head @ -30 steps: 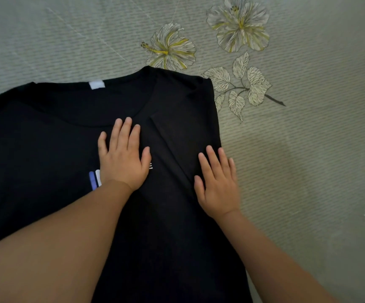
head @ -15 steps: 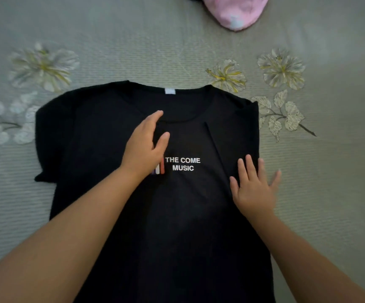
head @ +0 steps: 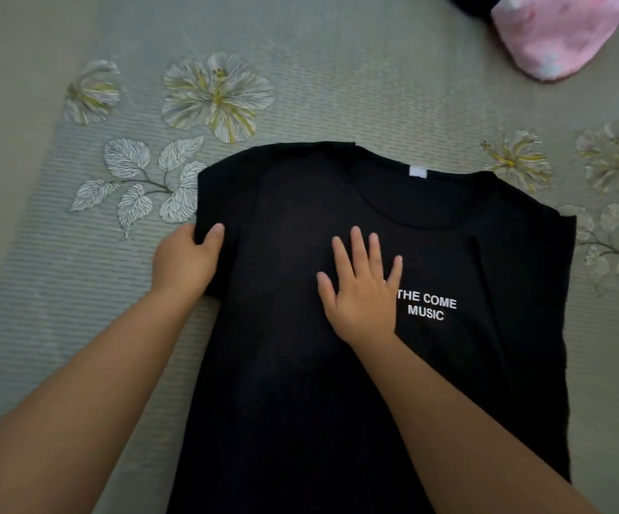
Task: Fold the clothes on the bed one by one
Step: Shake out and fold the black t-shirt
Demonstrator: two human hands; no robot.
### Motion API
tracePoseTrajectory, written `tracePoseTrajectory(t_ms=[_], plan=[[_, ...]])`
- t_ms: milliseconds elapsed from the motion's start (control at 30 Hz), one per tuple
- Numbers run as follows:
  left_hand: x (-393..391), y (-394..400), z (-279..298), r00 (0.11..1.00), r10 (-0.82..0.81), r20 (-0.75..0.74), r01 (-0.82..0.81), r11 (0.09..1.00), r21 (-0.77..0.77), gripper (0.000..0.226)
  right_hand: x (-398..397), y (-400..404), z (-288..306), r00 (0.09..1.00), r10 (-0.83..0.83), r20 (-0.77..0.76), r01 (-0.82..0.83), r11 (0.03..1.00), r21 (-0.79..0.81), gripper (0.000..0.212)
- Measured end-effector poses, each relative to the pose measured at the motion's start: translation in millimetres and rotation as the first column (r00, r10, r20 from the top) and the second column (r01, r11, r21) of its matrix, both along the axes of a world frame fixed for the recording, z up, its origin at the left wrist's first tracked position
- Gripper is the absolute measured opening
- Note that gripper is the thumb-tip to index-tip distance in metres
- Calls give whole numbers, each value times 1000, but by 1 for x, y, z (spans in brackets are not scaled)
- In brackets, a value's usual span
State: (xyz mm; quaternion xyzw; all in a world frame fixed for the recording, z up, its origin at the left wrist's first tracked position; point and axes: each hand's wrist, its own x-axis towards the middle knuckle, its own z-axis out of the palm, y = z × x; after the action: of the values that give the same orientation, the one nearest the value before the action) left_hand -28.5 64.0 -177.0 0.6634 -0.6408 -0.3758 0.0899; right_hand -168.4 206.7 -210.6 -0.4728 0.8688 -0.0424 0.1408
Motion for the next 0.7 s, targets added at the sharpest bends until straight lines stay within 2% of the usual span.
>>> tracePoseTrajectory(t_ms=[67, 133, 200, 300, 400, 467, 500, 567, 633, 667, 700], plan=[[-7, -9, 3, 970, 186, -153, -156, 970, 188, 16, 0, 0, -5, 1000, -21, -11, 21, 1000, -6, 58], [-9, -15, 9, 919, 302, -252, -213, 921, 326, 12, 1, 2, -5, 999, -32, 2, 32, 999, -5, 57], [-7, -19, 14, 893, 278, -354, -155, 928, 338, 17, 1, 0, -4, 999, -47, 7, 48, 999, -19, 56], [0, -20, 18, 768, 295, -569, -12, 894, 447, 15, 4, -3, 0, 998, -56, -21, 55, 998, -40, 63], [5, -24, 18, 667, 437, -603, 120, 736, 666, 26, 5, -6, 4, 997, -73, -31, 71, 996, -56, 63], [5, -28, 18, 604, 558, -569, 118, 643, 756, 30, 6, -8, 6, 996, -83, -31, 81, 996, -47, 62], [5, -29, 19, 574, 598, -560, 91, 633, 769, 32, 6, -9, 7, 996, -79, -35, 78, 996, -41, 61], [3, -31, 19, 500, 646, -577, -32, 679, 733, 34, 6, -10, 9, 997, -63, -52, 62, 998, -19, 60], [3, -36, 20, 461, 597, -657, -187, 789, 585, 41, 6, -11, 9, 997, -61, -57, 60, 998, -10, 61], [5, -37, 21, 535, 495, -685, -273, 868, 414, 44, 6, -11, 8, 997, -70, -44, 69, 998, -9, 62], [7, -38, 23, 669, 351, -655, -327, 931, 165, 44, 6, -10, 8, 996, -78, -32, 78, 997, -10, 63]])
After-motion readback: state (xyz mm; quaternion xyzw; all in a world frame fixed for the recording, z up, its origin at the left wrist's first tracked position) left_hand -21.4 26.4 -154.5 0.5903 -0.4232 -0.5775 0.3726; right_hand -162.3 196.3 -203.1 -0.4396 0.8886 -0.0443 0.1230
